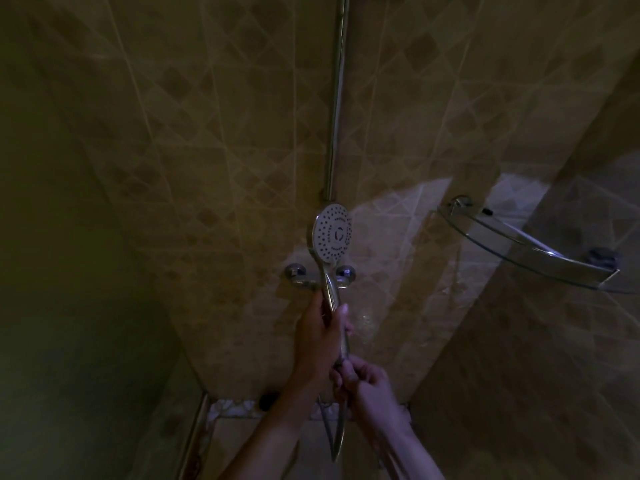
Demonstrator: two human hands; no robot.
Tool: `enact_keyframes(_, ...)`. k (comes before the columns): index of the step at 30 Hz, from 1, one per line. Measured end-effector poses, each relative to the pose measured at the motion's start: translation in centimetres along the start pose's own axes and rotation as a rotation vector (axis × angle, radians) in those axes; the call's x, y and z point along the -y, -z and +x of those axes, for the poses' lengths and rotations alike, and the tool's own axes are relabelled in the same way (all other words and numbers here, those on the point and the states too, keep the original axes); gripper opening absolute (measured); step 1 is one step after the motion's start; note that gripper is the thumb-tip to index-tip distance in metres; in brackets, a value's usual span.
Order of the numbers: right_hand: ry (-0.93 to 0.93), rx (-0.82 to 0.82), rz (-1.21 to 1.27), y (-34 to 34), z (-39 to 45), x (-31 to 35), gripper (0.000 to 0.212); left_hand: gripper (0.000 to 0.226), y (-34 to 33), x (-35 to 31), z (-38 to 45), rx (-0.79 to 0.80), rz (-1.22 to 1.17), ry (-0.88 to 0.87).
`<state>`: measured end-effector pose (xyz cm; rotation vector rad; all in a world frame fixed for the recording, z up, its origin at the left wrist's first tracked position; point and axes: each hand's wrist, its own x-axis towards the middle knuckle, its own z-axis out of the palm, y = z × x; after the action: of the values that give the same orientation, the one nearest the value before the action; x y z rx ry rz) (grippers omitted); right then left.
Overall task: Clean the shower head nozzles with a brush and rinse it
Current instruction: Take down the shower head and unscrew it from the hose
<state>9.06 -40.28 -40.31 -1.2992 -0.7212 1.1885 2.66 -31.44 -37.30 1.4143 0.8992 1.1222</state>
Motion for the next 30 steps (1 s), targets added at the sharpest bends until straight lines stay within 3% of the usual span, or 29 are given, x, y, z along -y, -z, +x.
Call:
enact_keyframes(4, 0.041, -0.039, -0.054, -0.6, 0.0, 0.0, 0.033, 0.015, -0.7, -0.5, -0.4, -0.170, 0.201, -0.126)
enact_keyframes(7, 0.055, -0.047, -0.060, -0.8, -0.4, 0.3, 0.029, 0.010, -0.8, -0.8, -0.4, -0.157, 0.216, -0.141)
enact_keyframes(8, 0.056, -0.040, -0.049, -0.7, -0.6, 0.5, 0.031, 0.008, -0.6, -1.0, -0.2, -0.103, 0.119, -0.082)
enact_keyframes(10, 0.031, 0.000, 0.015, -0.3, -1.0, 1.2, 0.031, 0.009, 0.1, -1.4, 0.8, 0.037, -0.316, 0.140)
enact_keyframes(13, -0.082, 0.123, 0.175, 0.6, -1.5, 2.2, 0.021, 0.028, 2.4, -1.3, 1.8, 0.332, -0.899, 0.476)
enact_keyframes(16, -0.183, 0.243, 0.273, 1.0, -2.2, 2.7, 0.013, 0.040, 3.5, -0.5, 1.6, 0.591, -1.096, 0.480)
enact_keyframes(19, -0.187, 0.248, 0.298, 0.7, -2.5, 2.5, 0.007, 0.047, 3.2, -0.3, 1.5, 0.623, -1.080, 0.406)
enact_keyframes(22, -0.167, 0.101, 0.194, 0.5, -2.3, 1.7, 0.019, 0.037, 2.5, -0.8, 2.1, 0.559, -0.936, 0.377)
enact_keyframes(24, -0.094, -0.008, 0.040, 0.6, -2.2, 1.3, 0.024, 0.015, 1.8, -0.7, 2.4, 0.419, -0.774, 0.366)
enact_keyframes(27, 0.014, -0.066, -0.157, 0.7, -2.2, 1.0, 0.021, 0.011, 0.8, -0.8, 2.0, 0.237, -0.443, 0.310)
enact_keyframes(30, 0.034, -0.047, -0.171, 0.5, -2.2, 0.8, 0.020, 0.014, 0.3, -0.8, 1.5, 0.187, -0.116, 0.217)
